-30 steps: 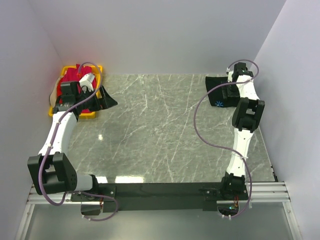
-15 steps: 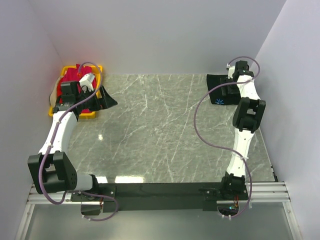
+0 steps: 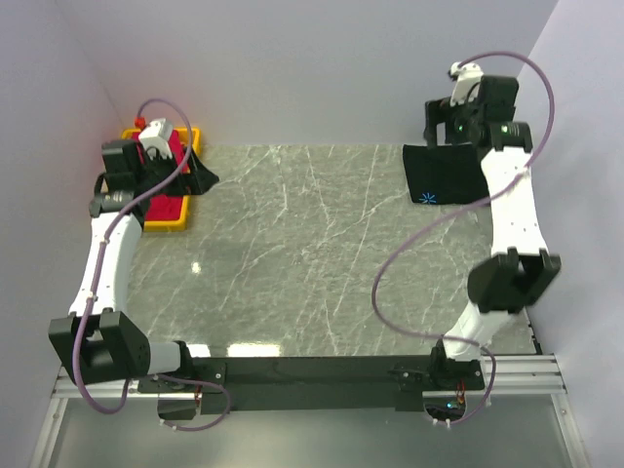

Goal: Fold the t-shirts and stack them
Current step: Neatly place the folded tshirt to the corner, then reset both grippers

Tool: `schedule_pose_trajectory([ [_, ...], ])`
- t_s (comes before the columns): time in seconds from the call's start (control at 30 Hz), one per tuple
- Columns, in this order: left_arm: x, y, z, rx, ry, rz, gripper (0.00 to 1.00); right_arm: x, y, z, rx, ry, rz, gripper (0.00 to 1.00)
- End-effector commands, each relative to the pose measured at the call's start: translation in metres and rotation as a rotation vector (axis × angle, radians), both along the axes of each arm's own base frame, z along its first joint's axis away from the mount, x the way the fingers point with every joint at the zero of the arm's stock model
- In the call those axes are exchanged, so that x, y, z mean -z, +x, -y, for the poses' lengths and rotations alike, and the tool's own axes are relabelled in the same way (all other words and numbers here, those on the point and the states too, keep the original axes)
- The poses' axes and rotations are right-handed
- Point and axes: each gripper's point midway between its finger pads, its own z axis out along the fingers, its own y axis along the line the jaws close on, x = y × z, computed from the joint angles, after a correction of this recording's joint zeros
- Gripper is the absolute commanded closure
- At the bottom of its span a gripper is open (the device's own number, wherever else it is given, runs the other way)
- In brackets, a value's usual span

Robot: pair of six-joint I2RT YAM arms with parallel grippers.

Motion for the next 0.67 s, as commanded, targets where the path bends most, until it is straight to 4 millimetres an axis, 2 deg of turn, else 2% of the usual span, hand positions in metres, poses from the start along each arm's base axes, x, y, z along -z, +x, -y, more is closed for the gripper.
schedule_pose_trajectory([
  [0.0, -0.003, 0.002, -0.005, 0.053, 0.089, -0.018, 0.01, 0.035, -0.047, -0.041, -0.08, 0.051, -0.116, 0.02],
  [0.03, 0.002, 0.001, -0.003, 0.075, 0.099, -0.028, 0.01, 0.039, -0.058, -0.057, -0.099, 0.075, -0.126, 0.01],
  [0.07, 0.014, -0.003, -0.002, 0.081, 0.11, -0.052, 0.01, 0.055, -0.078, -0.061, -0.097, 0.102, -0.163, 0.01],
  [0.1, 0.019, -0.001, 0.001, 0.065, 0.131, -0.045, 0.01, 0.059, -0.083, -0.068, -0.107, 0.141, -0.154, 0.0],
  [0.13, 0.028, 0.001, -0.007, -0.002, 0.165, -0.059, 0.01, 0.068, -0.091, -0.072, -0.096, 0.179, -0.175, 0.0],
  [0.17, 0.045, -0.006, 0.002, 0.01, 0.187, -0.083, 0.01, 0.093, -0.109, -0.074, -0.097, 0.196, -0.228, 0.0],
  [0.2, 0.051, -0.007, 0.006, 0.015, 0.215, -0.074, 0.01, 0.103, -0.114, -0.076, -0.107, 0.205, -0.238, 0.0],
  [0.23, 0.058, -0.007, 0.0, -0.028, 0.253, -0.077, 0.01, 0.114, -0.123, -0.077, -0.125, 0.195, -0.26, 0.0],
  [0.27, 0.074, -0.019, 0.019, 0.019, 0.268, -0.093, 0.01, 0.135, -0.136, -0.077, -0.128, 0.186, -0.294, 0.0],
  [0.33, 0.086, -0.024, 0.028, 0.031, 0.297, -0.085, 0.01, 0.153, -0.147, -0.073, -0.109, 0.168, -0.309, 0.0],
  [0.37, 0.103, -0.034, 0.037, 0.051, 0.321, -0.107, 0.01, 0.166, -0.161, -0.071, -0.107, 0.158, -0.324, 0.0],
  [0.43, 0.112, -0.039, 0.044, 0.073, 0.34, -0.101, 0.01, 0.172, -0.167, -0.07, -0.111, 0.114, -0.292, 0.0],
  [0.47, 0.117, -0.042, 0.046, 0.072, 0.353, -0.102, 0.0, 0.175, -0.178, -0.069, -0.113, 0.101, -0.282, 0.0],
  [0.53, 0.121, -0.047, 0.048, 0.111, 0.395, -0.114, 0.01, 0.174, -0.184, -0.072, -0.128, 0.07, -0.253, 0.0],
  [0.63, 0.109, -0.044, 0.055, 0.119, 0.387, -0.101, 0.0, 0.162, -0.188, -0.069, -0.11, 0.047, -0.203, 0.0],
])
